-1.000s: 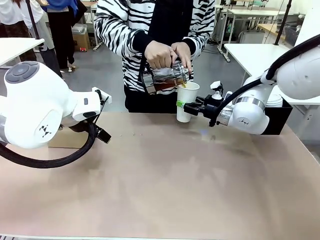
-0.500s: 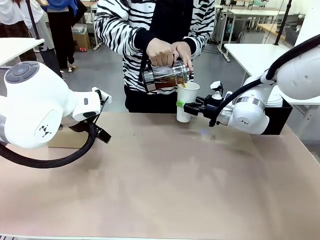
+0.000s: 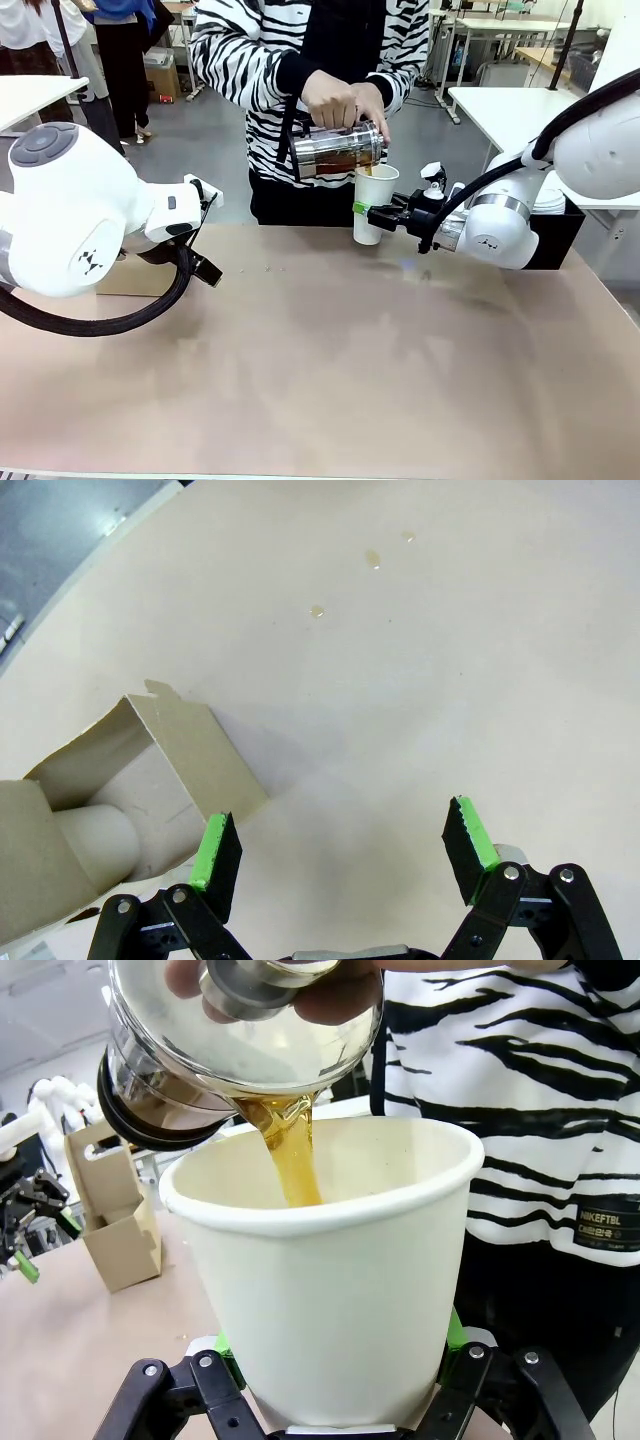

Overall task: Pour a drink into a cup and package it in a carrier.
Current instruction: When a person places the Paper Cup Lid on the 600 ml Paper Cup , lift the 600 ml Paper Cup.

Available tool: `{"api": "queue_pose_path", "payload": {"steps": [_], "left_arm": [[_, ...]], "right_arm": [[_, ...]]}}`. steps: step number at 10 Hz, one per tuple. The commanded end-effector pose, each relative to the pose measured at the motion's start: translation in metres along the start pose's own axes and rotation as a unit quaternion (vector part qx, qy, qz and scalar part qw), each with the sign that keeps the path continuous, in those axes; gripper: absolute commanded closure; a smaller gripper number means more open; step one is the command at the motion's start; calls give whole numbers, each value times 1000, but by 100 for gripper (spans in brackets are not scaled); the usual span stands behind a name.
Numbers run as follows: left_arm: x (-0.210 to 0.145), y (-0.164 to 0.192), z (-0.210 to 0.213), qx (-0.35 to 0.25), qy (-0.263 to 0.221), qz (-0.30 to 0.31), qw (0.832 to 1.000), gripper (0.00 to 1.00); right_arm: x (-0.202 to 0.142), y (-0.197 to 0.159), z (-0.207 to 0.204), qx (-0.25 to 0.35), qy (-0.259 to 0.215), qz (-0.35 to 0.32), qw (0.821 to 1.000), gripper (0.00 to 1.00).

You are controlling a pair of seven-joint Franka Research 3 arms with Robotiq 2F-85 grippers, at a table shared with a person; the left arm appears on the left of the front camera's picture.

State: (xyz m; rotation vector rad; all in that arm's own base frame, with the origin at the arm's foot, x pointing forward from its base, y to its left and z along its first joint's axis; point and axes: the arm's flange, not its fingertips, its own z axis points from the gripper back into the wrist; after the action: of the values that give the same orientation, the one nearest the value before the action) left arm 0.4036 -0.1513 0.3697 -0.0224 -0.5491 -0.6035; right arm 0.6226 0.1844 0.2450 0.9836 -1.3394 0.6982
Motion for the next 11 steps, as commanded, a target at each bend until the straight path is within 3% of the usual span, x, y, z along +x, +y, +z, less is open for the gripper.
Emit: {"api": "queue_pose_path", "payload": {"steps": [1,11], "left_arm": [[0,0,1,-1,-1,0,1000,0],[0,0,1,-1,-1,0,1000,0]], "right_arm": [[1,1,-1,-1,1,-2,1000,20],[1,1,-1,-1,1,-2,1000,20]]}}
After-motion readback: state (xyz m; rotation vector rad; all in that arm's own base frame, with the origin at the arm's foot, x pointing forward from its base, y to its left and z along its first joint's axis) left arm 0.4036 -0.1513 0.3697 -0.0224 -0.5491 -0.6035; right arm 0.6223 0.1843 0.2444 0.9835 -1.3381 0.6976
